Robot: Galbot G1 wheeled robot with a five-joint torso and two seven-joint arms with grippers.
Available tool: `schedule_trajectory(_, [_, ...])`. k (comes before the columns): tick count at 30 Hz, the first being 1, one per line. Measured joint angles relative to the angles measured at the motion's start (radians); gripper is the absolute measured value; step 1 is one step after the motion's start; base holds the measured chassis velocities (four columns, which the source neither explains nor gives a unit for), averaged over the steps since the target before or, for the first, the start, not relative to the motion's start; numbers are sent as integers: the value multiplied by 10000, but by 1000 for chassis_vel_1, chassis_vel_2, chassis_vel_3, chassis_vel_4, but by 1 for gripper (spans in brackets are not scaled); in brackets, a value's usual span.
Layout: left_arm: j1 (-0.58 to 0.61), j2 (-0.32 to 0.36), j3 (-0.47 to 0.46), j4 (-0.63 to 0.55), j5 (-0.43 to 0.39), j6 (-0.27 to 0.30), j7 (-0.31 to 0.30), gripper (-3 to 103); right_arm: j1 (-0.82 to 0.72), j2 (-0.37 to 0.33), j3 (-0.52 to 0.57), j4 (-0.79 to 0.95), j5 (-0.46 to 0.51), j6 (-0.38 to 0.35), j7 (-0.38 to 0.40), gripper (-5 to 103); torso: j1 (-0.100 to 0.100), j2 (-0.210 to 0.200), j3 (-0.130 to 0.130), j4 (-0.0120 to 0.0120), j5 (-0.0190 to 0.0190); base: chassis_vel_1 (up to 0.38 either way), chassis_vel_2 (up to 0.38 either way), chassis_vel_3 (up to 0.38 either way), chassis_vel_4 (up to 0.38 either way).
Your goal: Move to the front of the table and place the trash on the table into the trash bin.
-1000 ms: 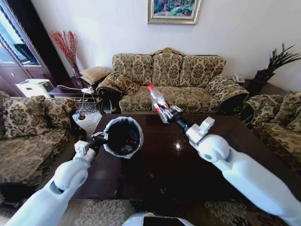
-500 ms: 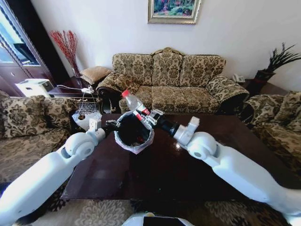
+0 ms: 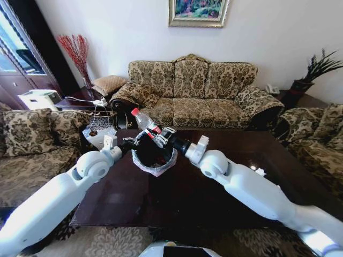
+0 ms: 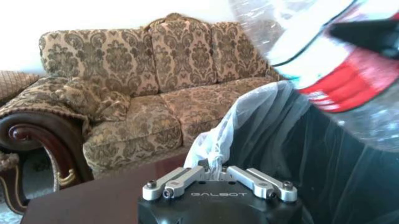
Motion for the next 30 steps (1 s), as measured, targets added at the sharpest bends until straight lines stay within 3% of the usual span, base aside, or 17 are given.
schedule_trajectory(2, [40, -17, -36, -29, 0, -3, 5, 0, 81, 81, -82, -118, -78, 12, 4, 27, 0, 0, 0, 0, 0, 0, 0, 0, 0])
schedule_trajectory(5, [197, -28, -212, -138, 3, -17, 51, 0, 176, 194, -224, -419, -291, 85, 5, 41, 0, 0, 0, -2, 1, 0, 0, 0, 0])
schedule_trajectory(7, [225, -28, -246, -153, 5, -20, 61, 0, 178, 210, -244, -451, -313, 97, 5, 41, 0, 0, 0, -2, 1, 0, 0, 0, 0])
schedule_trajectory(8, [305, -21, -345, -181, 11, -30, 97, 0, 178, 255, -311, -518, -355, 118, 12, 52, 0, 0, 0, -2, 1, 0, 0, 0, 0])
schedule_trajectory(10, [339, -11, -389, -193, 14, -37, 115, 0, 178, 267, -332, -540, -367, 122, 16, 52, 0, 0, 0, -2, 1, 0, 0, 0, 0])
schedule_trajectory(17, [641, 55, -702, -339, 27, -66, 179, 0, 184, 504, -476, -761, -488, 200, 119, 85, 0, 0, 0, -2, 1, 0, 0, 0, 0])
schedule_trajectory(19, [693, 64, -761, -343, 27, -68, 181, 0, 189, 517, -475, -751, -488, 202, 177, 85, 0, 0, 0, -1, 1, 0, 0, 0, 0])
schedule_trajectory(20, [793, 52, -867, -337, 49, -80, 182, 0, 189, 519, -382, -652, -473, 199, 359, 95, 0, 0, 0, 0, 3, 0, 0, 0, 0])
schedule_trajectory(23, [999, -71, -1042, -248, 297, -157, 192, 0, 142, 398, -73, -390, -336, 78, 720, 99, 0, 1, -1, 1, 1, 0, 0, 0, 0])
schedule_trajectory(25, [1290, -354, -1241, 10, 1144, -498, 190, 0, -45, 39, 366, -38, -95, -203, 1213, 100, -1, 2, -1, 0, 1, 0, 0, 0, 0])
schedule_trajectory(26, [1290, -354, -1241, 10, 1144, -498, 190, 0, -45, 39, 366, -38, -95, -203, 1213, 100, -1, 2, -1, 0, 1, 0, 0, 0, 0])
schedule_trajectory(29, [1892, -938, -1564, 348, 2811, -1057, 170, 0, -735, -774, 999, 225, 68, -327, 2052, 100, 0, 2, -1, -3, 3, 0, 0, 0, 0])
schedule_trajectory(30, [1892, -938, -1564, 348, 2811, -1057, 170, 0, -735, -774, 999, 225, 68, -327, 2052, 100, 0, 2, -1, -3, 3, 0, 0, 0, 0])
